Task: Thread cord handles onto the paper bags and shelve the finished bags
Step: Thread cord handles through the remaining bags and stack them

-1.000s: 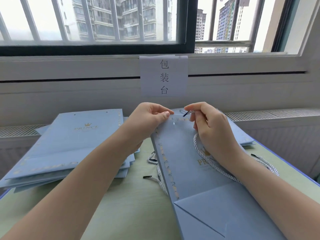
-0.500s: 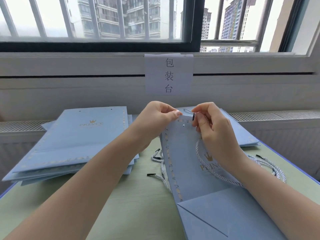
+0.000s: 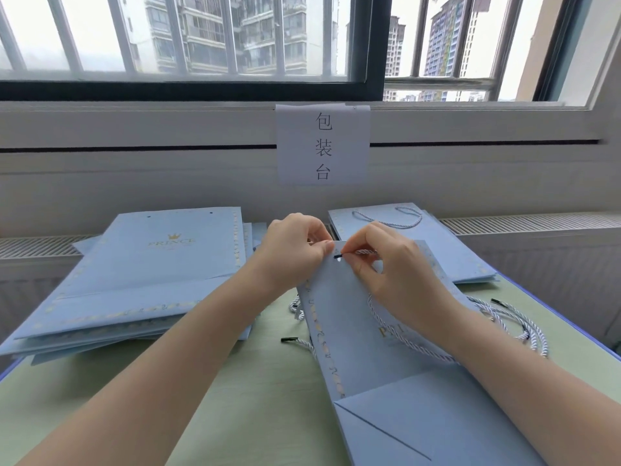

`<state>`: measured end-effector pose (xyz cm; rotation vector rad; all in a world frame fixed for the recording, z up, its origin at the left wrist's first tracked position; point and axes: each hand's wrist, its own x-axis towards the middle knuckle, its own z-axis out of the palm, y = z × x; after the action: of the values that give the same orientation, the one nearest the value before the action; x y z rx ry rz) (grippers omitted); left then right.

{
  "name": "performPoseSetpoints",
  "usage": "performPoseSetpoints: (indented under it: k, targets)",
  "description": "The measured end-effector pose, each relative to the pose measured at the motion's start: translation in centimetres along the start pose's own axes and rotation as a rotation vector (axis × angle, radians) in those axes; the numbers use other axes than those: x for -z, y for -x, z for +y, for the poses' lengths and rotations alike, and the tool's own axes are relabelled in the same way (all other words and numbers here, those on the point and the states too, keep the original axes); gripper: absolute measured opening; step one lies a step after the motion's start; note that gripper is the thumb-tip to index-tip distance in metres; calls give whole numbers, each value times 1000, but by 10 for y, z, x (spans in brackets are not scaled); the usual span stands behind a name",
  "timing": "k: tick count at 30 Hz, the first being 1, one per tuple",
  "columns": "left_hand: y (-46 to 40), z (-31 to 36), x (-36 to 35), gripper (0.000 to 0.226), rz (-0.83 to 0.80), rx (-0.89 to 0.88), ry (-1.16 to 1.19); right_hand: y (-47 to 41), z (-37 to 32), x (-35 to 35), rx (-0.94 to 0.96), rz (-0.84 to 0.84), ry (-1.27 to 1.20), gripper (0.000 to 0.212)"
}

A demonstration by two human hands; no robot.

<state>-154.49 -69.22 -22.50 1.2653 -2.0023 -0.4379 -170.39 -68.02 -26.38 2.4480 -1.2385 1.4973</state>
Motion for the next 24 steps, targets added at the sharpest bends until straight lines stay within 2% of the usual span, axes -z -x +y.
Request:
performPoseSetpoints:
  k: [6, 12, 16, 24]
  targets:
    - [2, 0, 3, 14, -35, 65, 270, -3, -4, 6, 69, 21, 89, 6]
    - [3, -1, 4, 15, -77, 72, 417, -4, -7, 6, 69, 9, 96, 9]
    - [3, -1, 6, 18, -111, 66, 440, -3, -5, 5, 79, 19, 94, 8]
    - [2, 2, 6, 23, -94, 36, 389, -1, -16, -3, 294, 109, 408, 15]
